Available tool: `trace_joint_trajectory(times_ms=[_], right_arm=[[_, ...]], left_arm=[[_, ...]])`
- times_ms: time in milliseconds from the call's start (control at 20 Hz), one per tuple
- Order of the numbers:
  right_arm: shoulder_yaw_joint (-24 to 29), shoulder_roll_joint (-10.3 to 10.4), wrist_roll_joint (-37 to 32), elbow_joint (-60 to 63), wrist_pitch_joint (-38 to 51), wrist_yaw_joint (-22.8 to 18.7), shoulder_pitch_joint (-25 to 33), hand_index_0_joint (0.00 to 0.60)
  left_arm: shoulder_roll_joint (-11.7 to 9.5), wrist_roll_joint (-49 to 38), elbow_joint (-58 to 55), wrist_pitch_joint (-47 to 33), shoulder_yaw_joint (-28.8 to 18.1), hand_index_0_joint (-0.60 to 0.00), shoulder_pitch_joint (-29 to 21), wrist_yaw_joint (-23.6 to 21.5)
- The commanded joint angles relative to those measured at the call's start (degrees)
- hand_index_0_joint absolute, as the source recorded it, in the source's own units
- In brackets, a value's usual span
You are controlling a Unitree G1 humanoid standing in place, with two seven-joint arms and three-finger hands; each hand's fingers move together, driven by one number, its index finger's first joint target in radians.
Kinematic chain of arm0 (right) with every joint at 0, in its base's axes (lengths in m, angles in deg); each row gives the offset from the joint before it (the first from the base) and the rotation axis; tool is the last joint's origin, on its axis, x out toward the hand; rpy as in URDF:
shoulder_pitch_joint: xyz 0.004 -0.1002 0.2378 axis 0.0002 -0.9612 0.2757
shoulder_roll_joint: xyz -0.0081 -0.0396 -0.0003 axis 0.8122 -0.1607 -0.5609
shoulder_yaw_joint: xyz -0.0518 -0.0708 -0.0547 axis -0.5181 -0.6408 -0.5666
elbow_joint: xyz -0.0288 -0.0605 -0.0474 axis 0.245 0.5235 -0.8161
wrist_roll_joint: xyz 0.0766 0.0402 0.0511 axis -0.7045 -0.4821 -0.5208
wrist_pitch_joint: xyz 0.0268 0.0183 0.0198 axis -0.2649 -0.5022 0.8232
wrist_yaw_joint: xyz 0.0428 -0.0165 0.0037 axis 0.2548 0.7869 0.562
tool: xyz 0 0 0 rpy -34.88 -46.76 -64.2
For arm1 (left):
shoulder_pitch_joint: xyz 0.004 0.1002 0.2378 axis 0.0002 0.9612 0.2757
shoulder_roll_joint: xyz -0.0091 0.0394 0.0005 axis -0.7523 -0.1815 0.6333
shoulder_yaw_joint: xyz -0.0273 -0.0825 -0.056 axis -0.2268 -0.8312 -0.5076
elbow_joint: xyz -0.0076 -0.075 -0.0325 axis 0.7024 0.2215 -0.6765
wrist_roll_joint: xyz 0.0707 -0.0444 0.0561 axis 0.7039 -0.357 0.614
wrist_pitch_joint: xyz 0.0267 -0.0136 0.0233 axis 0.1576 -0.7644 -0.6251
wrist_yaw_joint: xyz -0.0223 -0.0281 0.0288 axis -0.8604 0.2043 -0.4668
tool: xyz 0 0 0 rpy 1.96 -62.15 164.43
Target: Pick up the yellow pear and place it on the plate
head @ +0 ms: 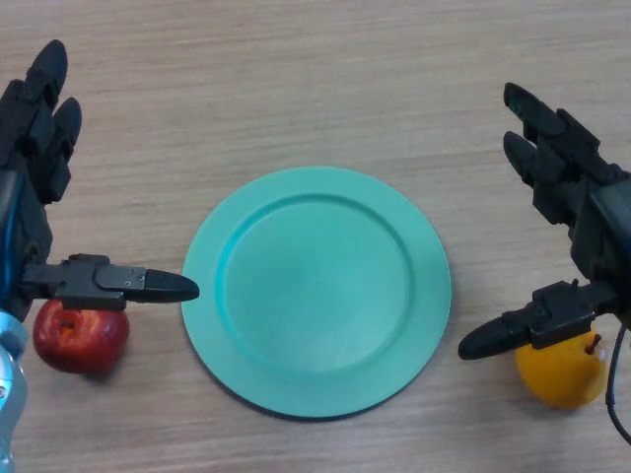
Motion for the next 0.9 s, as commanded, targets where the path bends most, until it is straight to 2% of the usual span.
trace_joint_trajectory(times_ms=[50, 500, 650, 900], right_arm=[[2.59, -1.26, -1.56, -3.02, 6.65, -0.6, 1.83, 0.0], [2.62, -1.41, -1.22, -2.86, 6.86, -0.55, 2.07, 0.0], [3.51, -1.52, -0.62, -3.54, 7.84, -0.86, 1.0, 0.0], [6.44, -1.56, -2.62, -9.86, 4.86, 0.7, -3.99, 0.0]], left_arm=[[-2.15, -2.31, -3.5, -7.74, -4.14, 0.0, -1.44, -0.89], [-2.02, -2.06, -3.09, -8.51, -4.16, 0.0, -1.11, -1.11], [-2.24, -2.69, -3.2, -7.56, -4.34, 0.0, -1.39, -1.06], [-1.76, -3.52, -3.76, -6.69, -3.51, 0.0, -1.12, -0.37]])
